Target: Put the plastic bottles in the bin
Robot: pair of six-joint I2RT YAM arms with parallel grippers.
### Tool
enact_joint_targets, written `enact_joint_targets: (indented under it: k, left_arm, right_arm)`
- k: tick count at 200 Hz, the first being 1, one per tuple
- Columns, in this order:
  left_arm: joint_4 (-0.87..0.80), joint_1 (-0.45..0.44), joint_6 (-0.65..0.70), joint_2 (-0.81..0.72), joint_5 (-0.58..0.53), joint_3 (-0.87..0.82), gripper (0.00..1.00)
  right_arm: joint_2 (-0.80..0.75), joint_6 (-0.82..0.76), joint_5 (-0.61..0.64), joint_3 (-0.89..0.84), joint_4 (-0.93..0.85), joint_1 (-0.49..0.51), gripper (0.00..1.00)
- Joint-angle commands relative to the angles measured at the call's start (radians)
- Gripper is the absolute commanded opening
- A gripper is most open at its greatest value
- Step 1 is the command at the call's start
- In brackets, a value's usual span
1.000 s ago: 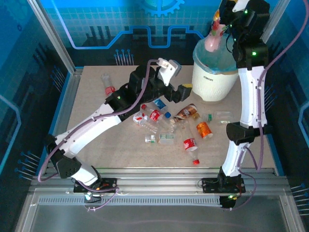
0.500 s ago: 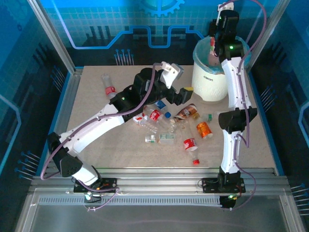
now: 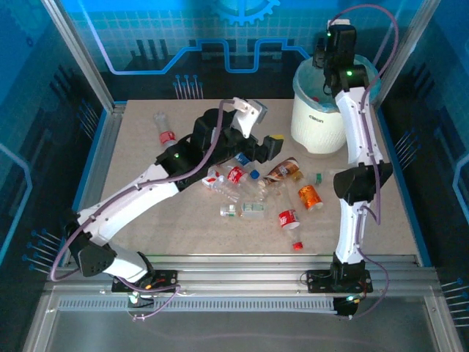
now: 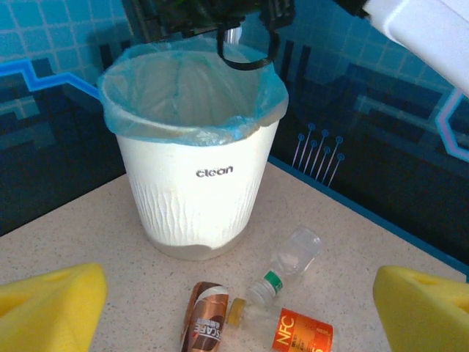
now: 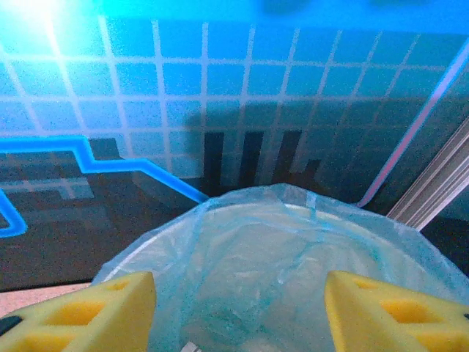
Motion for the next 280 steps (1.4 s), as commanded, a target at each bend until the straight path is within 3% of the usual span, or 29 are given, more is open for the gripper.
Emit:
enact_joint_targets:
  k: [1, 43, 74, 138, 177, 230, 280]
  left_arm:
    - [-0.012, -0.004, -0.051, -0.054, -0.037, -0.024, 0.94]
    - [-0.104, -0.005, -0.11, -0.113, -0.083, -0.053, 0.94]
    - [-0.187, -0.005, -0.174, -0.188, -0.125, -0.122, 0.94]
    - [-0.384, -0.002, -0.368, -0.449, -0.243, -0.403, 0.93]
    - [-0.479, 0.0, -0.525, -0.622, -0.319, -0.583, 0.94]
    - [-0.486, 0.001, -0.595, -0.665, -0.236, -0.759, 0.92]
    - [-0.35, 0.0, -0.69, -0.598, -0.08, -0.862, 0.89]
  right_arm:
    - [-0.118, 0.016, -0.034, 0.005, -0.016, 0.023, 0.62]
    - [-0.219, -0.015, -0.093, 0.003, -0.095, 0.111, 0.62]
    - [-0.317, -0.051, -0.152, -0.044, -0.176, 0.238, 0.63]
    - [-0.645, -0.122, -0.365, -0.735, -0.02, 0.57, 0.63]
    - [-0.736, -0.219, -0.261, -1.027, -0.033, 0.784, 0.62]
    - [-0.883, 0.099, -0.15, -1.397, -0.027, 0.891, 0.62]
    - [-1.049, 0.495, 0.003, -1.587, -0.224, 0.893, 0.62]
